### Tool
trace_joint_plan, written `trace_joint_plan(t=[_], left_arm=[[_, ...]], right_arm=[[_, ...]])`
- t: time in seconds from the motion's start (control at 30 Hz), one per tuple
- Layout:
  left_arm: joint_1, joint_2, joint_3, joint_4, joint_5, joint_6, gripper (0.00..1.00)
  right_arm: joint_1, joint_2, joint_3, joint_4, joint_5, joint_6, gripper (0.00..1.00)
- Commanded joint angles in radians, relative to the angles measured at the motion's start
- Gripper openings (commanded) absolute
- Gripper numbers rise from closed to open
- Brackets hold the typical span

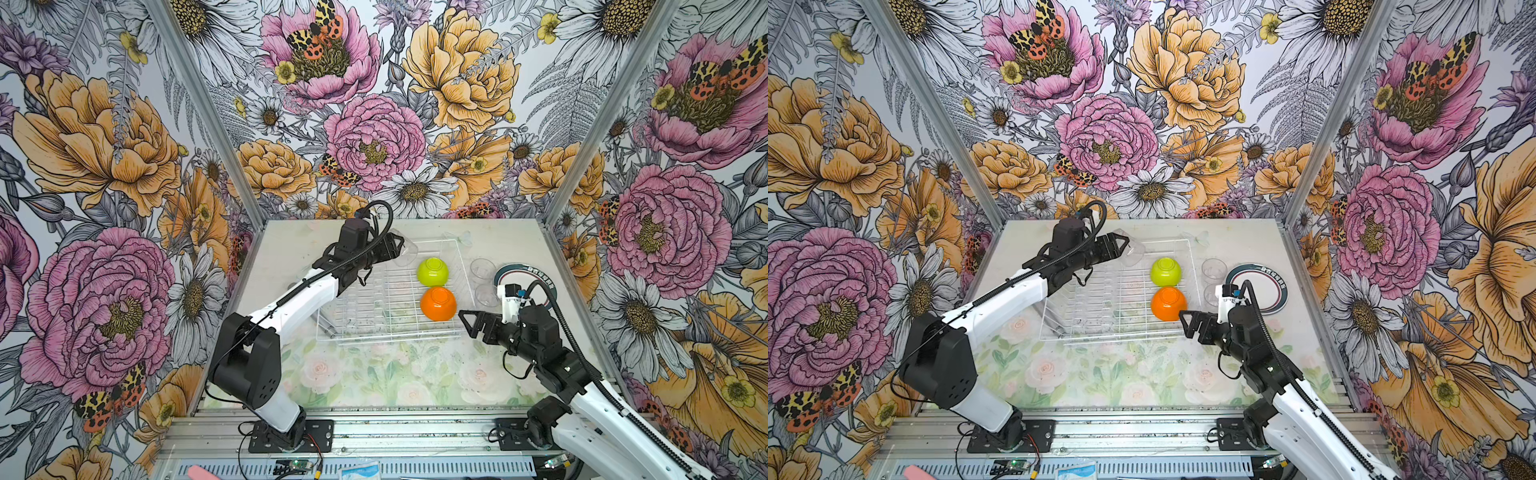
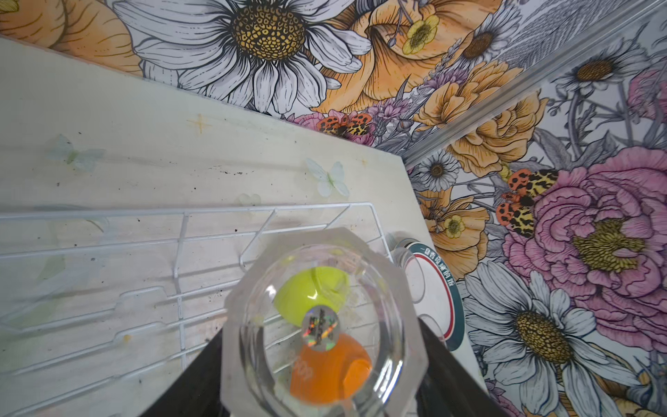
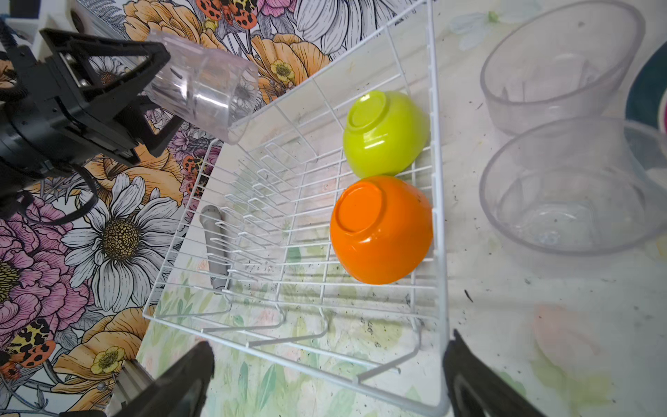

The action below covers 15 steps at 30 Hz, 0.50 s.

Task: Unload the mixed dishes from the dish rack
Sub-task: 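Move the right gripper to the held glass and close on it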

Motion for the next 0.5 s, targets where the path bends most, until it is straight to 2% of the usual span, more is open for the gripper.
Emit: trace_joint_plan(t=[0.0, 0.13, 0.27, 0.47], left_arm=[[0.032, -0.051, -0.068, 0.171, 0.146, -0.146, 0.54], [0.046, -0.106, -0.116, 0.225, 0.190, -0.196, 0.53], [0.056, -0.149, -0.157, 0.293, 0.238, -0.265, 0.53], [0.072, -0.195, -0.240, 0.419, 0.281, -0.394, 0.53]], right_arm=[[0.030, 0.072, 0.059, 0.124, 0.036, -0.050, 0.99], [0.078, 0.223, 0.112, 0.272, 0.031, -0.090, 0.97], [0.145, 0.381, 0.203, 0.397, 0.044, -0.181, 0.94], [0.194, 0.524, 0.312, 0.539, 0.041, -0.209, 0.88]])
